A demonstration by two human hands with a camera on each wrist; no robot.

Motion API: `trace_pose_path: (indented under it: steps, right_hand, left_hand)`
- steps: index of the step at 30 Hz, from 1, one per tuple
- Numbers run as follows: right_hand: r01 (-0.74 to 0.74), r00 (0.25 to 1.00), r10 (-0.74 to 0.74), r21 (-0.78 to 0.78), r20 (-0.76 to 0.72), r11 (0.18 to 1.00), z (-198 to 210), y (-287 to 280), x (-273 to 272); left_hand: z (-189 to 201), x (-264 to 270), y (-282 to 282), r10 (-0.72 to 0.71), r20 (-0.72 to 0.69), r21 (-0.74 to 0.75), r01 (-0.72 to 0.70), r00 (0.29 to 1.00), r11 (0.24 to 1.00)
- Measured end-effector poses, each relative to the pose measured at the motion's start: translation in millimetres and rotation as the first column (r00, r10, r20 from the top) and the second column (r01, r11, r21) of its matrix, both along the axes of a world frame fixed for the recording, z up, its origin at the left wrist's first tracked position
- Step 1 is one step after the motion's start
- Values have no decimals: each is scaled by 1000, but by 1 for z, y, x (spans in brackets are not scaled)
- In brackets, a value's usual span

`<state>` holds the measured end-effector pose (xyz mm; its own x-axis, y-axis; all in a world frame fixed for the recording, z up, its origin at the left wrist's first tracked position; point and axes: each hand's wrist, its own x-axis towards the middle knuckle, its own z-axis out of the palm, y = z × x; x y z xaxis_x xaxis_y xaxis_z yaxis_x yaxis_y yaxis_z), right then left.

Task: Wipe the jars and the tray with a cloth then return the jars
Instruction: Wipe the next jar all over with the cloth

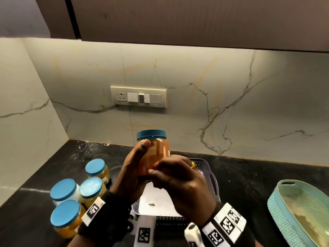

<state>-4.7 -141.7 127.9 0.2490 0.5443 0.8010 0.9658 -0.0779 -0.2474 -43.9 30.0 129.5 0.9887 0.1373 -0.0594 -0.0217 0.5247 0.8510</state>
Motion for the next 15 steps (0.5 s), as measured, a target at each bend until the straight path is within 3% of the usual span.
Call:
trace_pose_path:
  steps: [2,6,8,13,15]
  right_hand:
    - [-6,1000,6,-25,-9,1000,5,-1,17]
    - [142,950,-102,118,-295,983,27,2,43]
    - [134,958,-107,87,-266,987,17,7,26]
    - [3,1000,-3,-28,14,1000,-2,-4,5]
    - [40,993,-37,26,-111,999,8,-1,22]
  left_hand:
    - [0,2,-1,-20,1,13,20,1000,1000]
    - [6,4,-10,-21,50,27,20,998,999]
    - [-1,-2,-7,-24,57,10,23,998,1000]
    - [-5,-7,1,-30,-13,0,30,999,1000]
    - [-6,-5,-2,-74,20,-3,74,997,997]
